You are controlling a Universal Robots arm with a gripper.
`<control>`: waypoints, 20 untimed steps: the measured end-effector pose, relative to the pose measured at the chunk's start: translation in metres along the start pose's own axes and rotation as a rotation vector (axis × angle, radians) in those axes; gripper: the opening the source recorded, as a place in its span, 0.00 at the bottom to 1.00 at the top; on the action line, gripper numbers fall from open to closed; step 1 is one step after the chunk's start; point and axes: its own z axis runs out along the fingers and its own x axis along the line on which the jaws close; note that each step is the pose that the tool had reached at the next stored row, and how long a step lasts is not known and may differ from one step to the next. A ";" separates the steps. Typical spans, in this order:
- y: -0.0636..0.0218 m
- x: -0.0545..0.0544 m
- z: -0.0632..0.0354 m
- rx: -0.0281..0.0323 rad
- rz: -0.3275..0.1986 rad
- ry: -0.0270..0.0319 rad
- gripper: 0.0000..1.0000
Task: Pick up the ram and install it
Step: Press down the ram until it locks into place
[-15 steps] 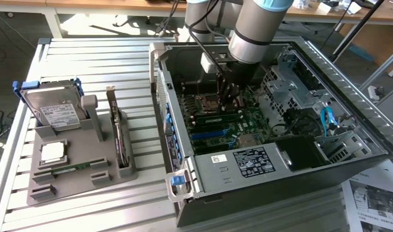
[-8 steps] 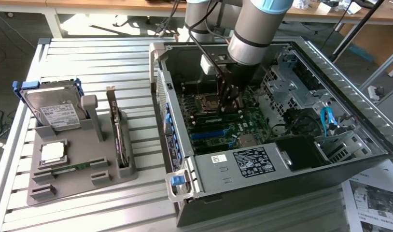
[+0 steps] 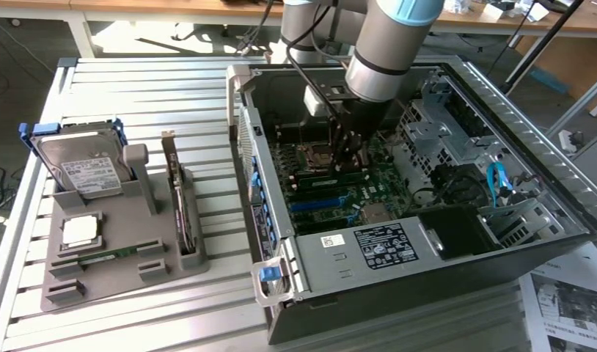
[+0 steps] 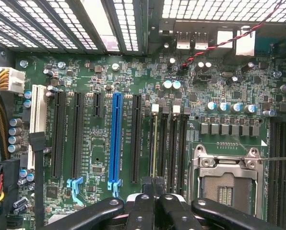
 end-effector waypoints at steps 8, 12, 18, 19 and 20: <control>-0.0003 0.000 0.0043 -0.0003 0.000 0.0005 0.11; -0.0004 0.000 0.0067 -0.0001 0.000 0.0002 0.11; -0.0006 0.000 0.0100 -0.0004 0.000 0.0007 0.11; -0.0005 0.000 0.0103 -0.0004 0.000 0.0008 0.11; -0.0005 0.000 0.0103 -0.0004 0.000 0.0008 0.11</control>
